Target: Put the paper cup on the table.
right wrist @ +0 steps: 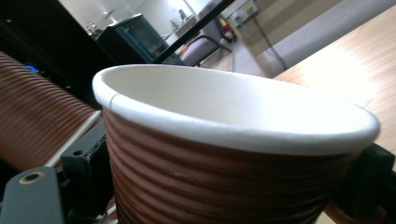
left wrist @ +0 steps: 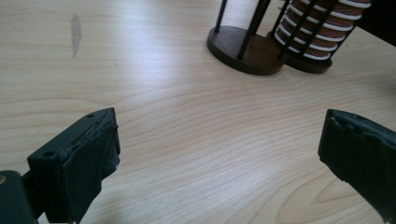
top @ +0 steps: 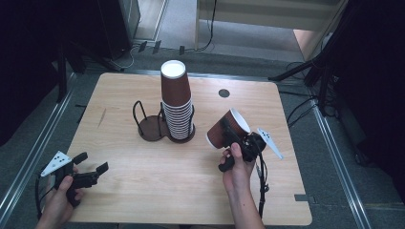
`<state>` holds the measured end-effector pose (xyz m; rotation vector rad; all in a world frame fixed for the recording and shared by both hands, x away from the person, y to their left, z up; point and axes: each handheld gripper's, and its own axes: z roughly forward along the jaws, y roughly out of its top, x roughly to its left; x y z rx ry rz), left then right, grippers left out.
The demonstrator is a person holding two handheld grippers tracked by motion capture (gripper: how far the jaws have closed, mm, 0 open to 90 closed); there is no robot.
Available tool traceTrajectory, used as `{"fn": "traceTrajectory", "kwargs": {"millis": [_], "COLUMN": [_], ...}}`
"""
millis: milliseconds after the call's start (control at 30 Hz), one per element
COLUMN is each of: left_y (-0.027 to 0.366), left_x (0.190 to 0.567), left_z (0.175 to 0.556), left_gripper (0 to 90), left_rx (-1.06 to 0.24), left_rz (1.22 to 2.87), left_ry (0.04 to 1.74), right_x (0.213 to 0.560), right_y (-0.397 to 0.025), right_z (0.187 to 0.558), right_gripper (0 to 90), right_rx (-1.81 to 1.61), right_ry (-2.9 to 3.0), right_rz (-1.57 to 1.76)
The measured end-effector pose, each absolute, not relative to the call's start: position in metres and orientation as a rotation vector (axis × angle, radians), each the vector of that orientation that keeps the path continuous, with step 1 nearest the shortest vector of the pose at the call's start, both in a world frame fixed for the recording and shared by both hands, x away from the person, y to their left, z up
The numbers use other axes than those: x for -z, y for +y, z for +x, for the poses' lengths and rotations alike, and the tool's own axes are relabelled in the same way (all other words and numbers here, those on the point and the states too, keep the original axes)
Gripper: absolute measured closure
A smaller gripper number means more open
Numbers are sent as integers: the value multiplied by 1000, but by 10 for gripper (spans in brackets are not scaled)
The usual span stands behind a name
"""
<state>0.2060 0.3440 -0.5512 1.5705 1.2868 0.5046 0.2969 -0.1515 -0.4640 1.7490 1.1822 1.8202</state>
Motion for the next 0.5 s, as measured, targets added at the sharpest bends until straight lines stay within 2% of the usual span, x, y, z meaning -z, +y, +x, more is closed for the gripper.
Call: {"fn": "traceTrajectory", "kwargs": {"millis": [500], "left_y": [342], "left_x": [553], "left_z": [206], "left_gripper": [0], "left_rx": [-514], "left_rz": [1567], "left_ry": [1306], "right_x": [486], "right_y": [-157], "right_z": [326], "right_gripper": [117], "right_rx": [-1575], "right_ry": [1178], "right_rz": [1570]}}
